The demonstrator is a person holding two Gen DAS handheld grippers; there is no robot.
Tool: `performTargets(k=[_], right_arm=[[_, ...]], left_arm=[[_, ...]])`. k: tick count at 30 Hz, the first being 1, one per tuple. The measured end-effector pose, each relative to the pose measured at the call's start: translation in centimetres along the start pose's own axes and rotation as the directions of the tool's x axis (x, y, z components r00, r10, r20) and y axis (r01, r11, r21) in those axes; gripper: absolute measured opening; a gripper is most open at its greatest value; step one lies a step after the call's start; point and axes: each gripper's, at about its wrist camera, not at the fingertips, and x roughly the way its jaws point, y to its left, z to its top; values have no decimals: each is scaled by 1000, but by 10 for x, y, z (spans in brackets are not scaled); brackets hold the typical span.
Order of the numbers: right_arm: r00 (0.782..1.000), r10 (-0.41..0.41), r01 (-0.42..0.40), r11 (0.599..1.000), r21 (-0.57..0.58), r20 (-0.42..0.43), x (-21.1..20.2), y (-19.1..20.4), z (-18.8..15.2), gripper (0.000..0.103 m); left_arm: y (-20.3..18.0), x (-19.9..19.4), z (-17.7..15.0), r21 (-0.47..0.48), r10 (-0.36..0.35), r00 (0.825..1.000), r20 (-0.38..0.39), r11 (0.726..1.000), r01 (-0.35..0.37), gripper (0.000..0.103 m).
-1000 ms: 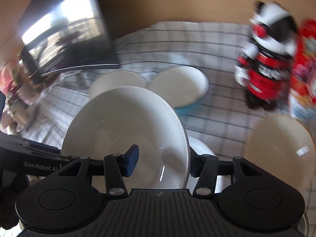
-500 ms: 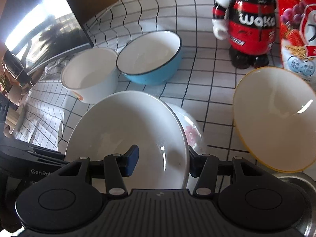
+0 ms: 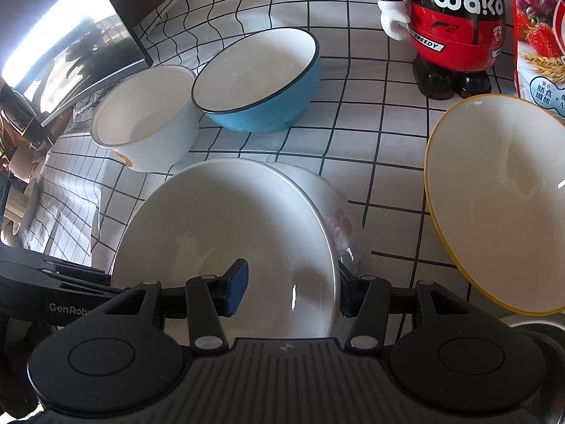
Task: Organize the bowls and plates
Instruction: 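Lower the white bowl onto the floral plate with both tools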
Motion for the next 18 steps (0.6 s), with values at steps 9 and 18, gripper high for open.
performTargets(k=[9, 18], right_arm=[[1000, 8, -8, 1000, 19, -9, 3, -4, -3, 51], [1000, 18, -18, 999, 30, -15, 4, -7, -5, 51]], left_arm=[[0, 2, 1, -2, 5, 1000, -6, 1000, -5, 23], [0, 5, 2, 0, 12, 1000, -11, 1000, -12, 22]])
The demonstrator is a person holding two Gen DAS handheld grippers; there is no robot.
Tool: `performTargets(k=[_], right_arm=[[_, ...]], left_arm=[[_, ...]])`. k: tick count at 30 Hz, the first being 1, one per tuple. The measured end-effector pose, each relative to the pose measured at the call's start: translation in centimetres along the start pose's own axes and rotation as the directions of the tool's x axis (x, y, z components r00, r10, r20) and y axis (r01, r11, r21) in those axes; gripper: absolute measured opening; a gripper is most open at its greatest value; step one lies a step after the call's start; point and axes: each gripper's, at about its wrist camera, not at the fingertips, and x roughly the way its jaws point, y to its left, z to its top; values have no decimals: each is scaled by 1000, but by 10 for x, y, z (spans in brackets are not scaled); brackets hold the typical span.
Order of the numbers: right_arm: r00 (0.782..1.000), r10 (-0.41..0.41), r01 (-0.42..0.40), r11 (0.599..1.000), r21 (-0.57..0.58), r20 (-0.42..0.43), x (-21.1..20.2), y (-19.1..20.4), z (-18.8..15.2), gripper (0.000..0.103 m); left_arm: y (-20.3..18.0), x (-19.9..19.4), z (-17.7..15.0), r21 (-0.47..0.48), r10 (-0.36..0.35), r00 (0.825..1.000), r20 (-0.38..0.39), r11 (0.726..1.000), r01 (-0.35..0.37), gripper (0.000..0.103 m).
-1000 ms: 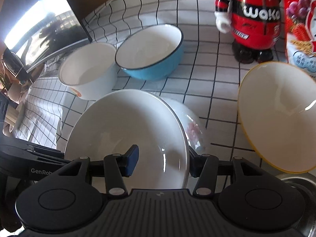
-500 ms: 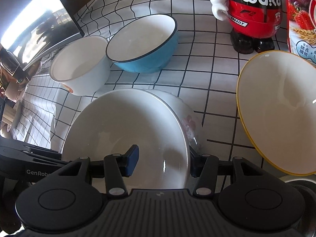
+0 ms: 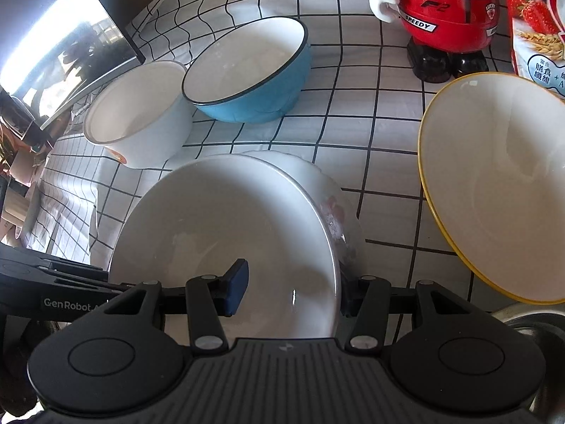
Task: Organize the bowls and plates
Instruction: 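Lower the white bowl onto the floral plate with both tools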
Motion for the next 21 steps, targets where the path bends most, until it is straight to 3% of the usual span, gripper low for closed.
performTargets(k=[21], right_arm=[[1000, 11, -11, 1000, -4, -19, 7, 1, 2, 51]], left_arm=[[1, -6, 6, 49, 42, 999, 10, 998, -42, 18]])
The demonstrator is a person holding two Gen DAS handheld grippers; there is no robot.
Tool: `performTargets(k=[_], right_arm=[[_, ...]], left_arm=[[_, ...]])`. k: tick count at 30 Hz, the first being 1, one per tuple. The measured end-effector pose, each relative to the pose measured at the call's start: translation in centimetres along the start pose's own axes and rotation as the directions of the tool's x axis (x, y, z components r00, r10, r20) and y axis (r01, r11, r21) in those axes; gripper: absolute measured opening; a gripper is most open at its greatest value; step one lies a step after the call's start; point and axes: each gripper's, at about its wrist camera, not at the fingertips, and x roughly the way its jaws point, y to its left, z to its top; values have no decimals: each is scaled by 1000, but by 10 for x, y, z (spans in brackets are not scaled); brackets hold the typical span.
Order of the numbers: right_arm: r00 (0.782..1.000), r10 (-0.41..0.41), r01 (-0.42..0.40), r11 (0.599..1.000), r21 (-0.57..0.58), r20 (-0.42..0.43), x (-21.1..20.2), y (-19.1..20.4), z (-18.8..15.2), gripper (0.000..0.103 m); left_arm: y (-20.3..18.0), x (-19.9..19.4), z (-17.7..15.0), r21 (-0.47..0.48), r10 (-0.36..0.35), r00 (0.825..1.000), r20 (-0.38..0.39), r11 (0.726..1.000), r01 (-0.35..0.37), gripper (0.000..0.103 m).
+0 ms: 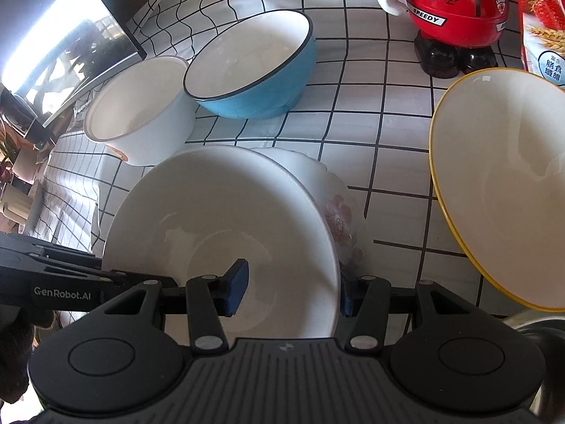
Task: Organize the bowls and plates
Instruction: 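Lower the white bowl onto the floral plate with both tools, then release the bowl and move both tools to the steel bowl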
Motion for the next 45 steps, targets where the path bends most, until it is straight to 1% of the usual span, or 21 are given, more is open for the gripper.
performTargets(k=[16, 21, 29, 32, 34, 35, 37, 38, 39, 40, 41, 42, 43, 44, 45], right_arm=[[1000, -8, 8, 1000, -4, 9, -1, 0, 0, 51], [999, -22, 23, 1000, -18, 49, -12, 3, 1, 51], [994, -52, 52, 999, 7, 101, -26, 5, -10, 51], [985, -81, 79, 997, 17, 156, -41, 10, -18, 51], [972, -103, 99, 995, 26, 210, -56, 13, -24, 51], [961, -123, 119, 992, 33, 249, -67, 16, -28, 51], [923, -189, 180, 982, 57, 334, -91, 20, -38, 51], [897, -229, 218, 973, 73, 379, -104, 22, -44, 51], [863, -273, 258, 961, 94, 425, -119, 24, -53, 51], [828, -315, 295, 948, 117, 464, -132, 25, -62, 52], [784, -362, 335, 931, 147, 504, -147, 26, -73, 56], [744, -404, 369, 912, 177, 533, -158, 26, -83, 65], [696, -453, 409, 888, 212, 556, -168, 26, -94, 68], [646, -511, 458, 854, 247, 568, -177, 26, -105, 72], [595, -573, 515, 810, 279, 564, -184, 24, -116, 72]], left_arm=[[1, -5, -1, 25, 28, 999, 27, 999, -28, 18], [1, -12, -3, 50, 51, 997, 55, 997, -54, 18], [9, -30, -10, 49, 41, 993, 111, 998, -46, 18], [11, -40, -16, 55, 35, 990, 138, 998, -43, 18], [11, -47, -19, 73, 23, 987, 160, 997, -35, 18], [8, -51, -21, 89, 14, 984, 177, 996, -30, 18], [3, -60, -25, 119, -12, 976, 216, 993, -14, 18], [-1, -65, -27, 133, -34, 971, 238, 991, 2, 18], [-5, -70, -29, 151, -70, 961, 267, 988, 30, 17], [-10, -75, -32, 177, -120, 945, 303, 982, 68, 16], [-14, -80, -36, 215, -177, 922, 344, 971, 107, 16], [-19, -84, -40, 266, -248, 888, 386, 952, 150, 17], [-24, -88, -47, 319, -324, 844, 427, 928, 194, 17], [-28, -88, -53, 347, -374, 811, 450, 910, 227, 17], [-33, -85, -58, 366, -411, 791, 453, 895, 256, 17]])
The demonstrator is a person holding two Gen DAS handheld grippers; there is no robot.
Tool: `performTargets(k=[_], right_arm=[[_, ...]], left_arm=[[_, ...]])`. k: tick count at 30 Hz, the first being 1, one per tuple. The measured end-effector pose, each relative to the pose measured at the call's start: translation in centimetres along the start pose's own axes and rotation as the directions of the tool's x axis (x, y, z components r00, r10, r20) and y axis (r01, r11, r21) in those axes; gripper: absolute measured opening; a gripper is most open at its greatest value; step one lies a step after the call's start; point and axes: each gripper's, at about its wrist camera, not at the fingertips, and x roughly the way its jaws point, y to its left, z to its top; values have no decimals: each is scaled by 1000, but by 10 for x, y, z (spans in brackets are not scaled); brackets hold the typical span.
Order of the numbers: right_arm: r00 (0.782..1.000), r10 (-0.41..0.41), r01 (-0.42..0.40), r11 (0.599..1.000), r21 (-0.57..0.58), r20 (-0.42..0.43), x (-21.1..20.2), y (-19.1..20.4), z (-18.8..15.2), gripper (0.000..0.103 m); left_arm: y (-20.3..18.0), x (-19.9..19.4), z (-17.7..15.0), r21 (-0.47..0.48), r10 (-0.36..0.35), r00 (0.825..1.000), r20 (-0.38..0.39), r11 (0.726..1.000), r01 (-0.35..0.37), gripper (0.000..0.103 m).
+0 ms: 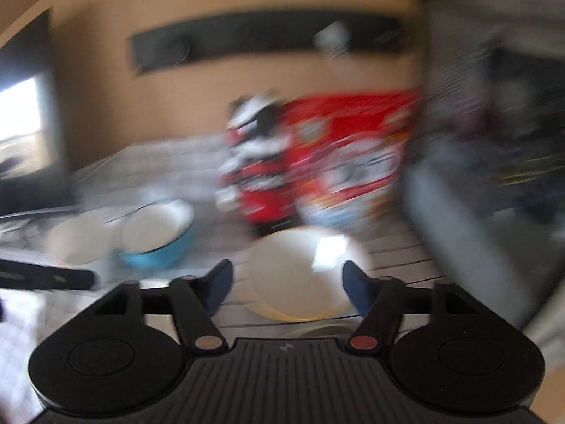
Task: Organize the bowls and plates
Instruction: 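Release the bowl and move both tools to the steel bowl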
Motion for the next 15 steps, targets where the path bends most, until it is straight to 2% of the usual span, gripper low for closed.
performTargets(k=[2, 3, 6, 9, 11, 12, 15], right_arm=[[995, -98, 98, 995, -25, 3, -11, -16, -10, 72], [994, -110, 110, 994, -26, -15, -14, -26, -15, 72], [991, -101, 100, 995, -23, -82, -14, -54, -34, 72], [989, -80, 74, 996, -46, -121, -7, -74, -58, 72], [990, -54, 47, 997, -59, -127, -6, -82, -73, 72], [990, -50, 42, 997, -65, -133, -4, -87, -81, 72], [993, -26, 15, 995, -99, -116, -5, -93, -102, 72]], left_arm=[[-10, 14, -12, -13, -59, 997, -57, 998, 59, 17], [-14, 23, -19, -28, -79, 992, -94, 997, 77, 17], [-31, 44, -49, -73, -124, 980, -155, 991, 114, 17], [-46, 56, -74, -108, -175, 969, -177, 982, 157, 17], [-59, 64, -89, -81, -150, 973, -178, 987, 137, 17], [-66, 68, -94, -68, -111, 978, -175, 993, 101, 17], [-79, 77, -105, -103, -33, 983, -183, 995, 14, 17]])
